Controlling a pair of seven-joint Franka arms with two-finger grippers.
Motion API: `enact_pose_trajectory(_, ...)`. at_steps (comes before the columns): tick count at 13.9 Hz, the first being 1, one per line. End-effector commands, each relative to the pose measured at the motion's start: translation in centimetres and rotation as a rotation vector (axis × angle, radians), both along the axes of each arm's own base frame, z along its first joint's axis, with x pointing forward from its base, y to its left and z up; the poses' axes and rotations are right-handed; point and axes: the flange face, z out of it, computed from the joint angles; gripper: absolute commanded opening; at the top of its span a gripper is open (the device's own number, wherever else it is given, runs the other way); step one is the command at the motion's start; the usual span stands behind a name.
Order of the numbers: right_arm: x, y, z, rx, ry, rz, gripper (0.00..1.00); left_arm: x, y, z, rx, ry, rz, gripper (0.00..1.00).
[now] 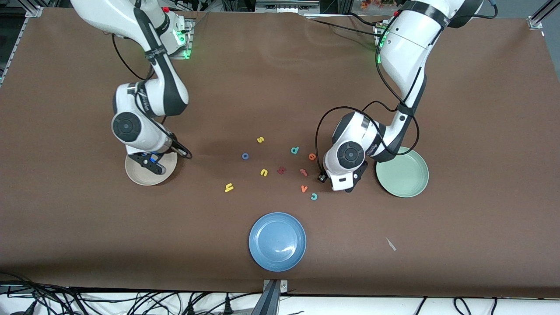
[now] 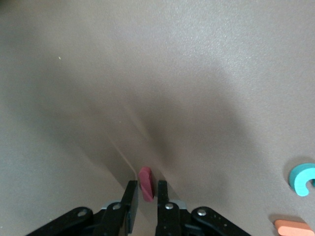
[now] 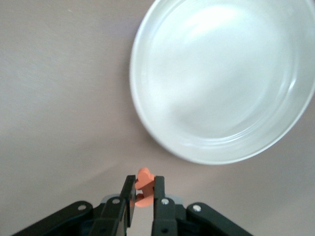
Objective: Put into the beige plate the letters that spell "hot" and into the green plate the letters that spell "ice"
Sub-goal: 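Place the orange letter on beige plate, pink dash on green plate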
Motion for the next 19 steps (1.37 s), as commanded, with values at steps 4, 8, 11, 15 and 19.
enact_pose_trajectory(4, -2.2, -9.1, 0.2, 0.052, -0.044, 0.362, 0.00, 0.5, -0.8, 0.3, 0.018, -0.027, -0.036, 0.00)
enact_pose_trajectory(8, -1.5, -10.8, -0.8, 0.037, -0.066, 0.422, 0.00, 1.5, -0.3, 3.7, 0.016, -0.013, -0.067, 0.00)
enact_pose_trajectory(11, -1.3, -10.9, -0.9, 0.040, -0.067, 0.392, 1.00, 2.6, 2.3, 5.8, 0.004, 0.023, -0.168, 0.00)
enact_pose_trajectory(15, -0.5, -8.6, 0.1, 0.045, -0.101, 0.243, 1.00, 4.2, 7.5, 7.3, -0.051, 0.053, -0.373, 0.00)
enact_pose_trajectory(19, 0.3, 2.7, 0.8, 0.047, -0.146, 0.006, 1.00, 5.9, 14.8, 8.5, -0.133, 0.075, -0.598, 0.00)
